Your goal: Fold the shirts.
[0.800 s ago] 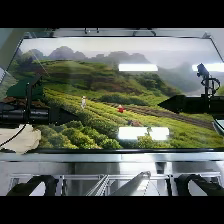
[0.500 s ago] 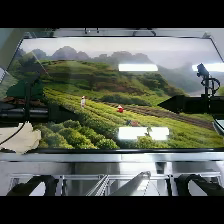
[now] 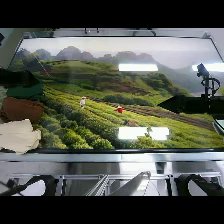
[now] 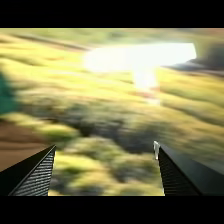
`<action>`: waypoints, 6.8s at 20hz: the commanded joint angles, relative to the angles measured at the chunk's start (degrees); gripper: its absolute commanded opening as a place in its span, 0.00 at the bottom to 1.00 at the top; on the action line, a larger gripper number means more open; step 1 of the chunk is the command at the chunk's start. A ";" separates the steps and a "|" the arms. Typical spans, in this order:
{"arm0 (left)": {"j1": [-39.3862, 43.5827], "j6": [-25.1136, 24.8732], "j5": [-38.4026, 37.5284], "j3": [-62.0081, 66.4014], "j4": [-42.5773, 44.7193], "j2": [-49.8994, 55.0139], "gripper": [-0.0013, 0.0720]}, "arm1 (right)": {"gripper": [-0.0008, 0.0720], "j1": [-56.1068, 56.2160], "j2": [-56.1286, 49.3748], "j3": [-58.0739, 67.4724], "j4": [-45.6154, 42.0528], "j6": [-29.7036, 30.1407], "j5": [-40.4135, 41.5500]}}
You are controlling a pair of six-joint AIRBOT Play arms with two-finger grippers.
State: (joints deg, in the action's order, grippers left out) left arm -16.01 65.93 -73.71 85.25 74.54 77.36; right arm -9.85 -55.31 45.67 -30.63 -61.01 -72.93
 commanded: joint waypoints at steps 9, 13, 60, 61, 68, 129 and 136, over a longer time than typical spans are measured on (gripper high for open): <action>1.22 6.88 1.29 26.29 29.16 39.52 1.00 | 0.03 0.04 0.04 -0.02 0.07 0.00 0.96; 1.22 7.72 -2.40 28.57 25.05 45.51 1.00 | 0.03 0.04 0.04 -0.02 0.04 0.20 0.96; 32.74 2.69 -0.87 -22.21 -34.34 20.98 0.91 | 0.81 20.24 -34.56 3.93 6.47 10.27 20.57; 33.14 1.42 -0.81 -22.21 -35.63 21.59 0.79 | 0.59 21.24 -36.04 5.97 6.49 10.27 19.69; 28.13 -5.09 -4.13 -21.64 -45.90 16.63 0.05 | 0.03 20.02 -31.98 16.96 7.56 10.69 12.70; 7.39 3.67 -8.52 21.84 -35.15 -12.52 0.05 | 0.03 8.59 -10.54 45.18 13.81 7.04 12.13; 7.39 8.70 -2.21 33.07 -34.77 -21.40 0.05 | 0.03 -2.08 7.63 52.98 0.83 4.09 18.69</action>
State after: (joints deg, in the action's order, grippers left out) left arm -8.54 73.49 -80.23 117.78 37.71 60.31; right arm -8.27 -53.45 96.62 -21.78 -54.06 -58.67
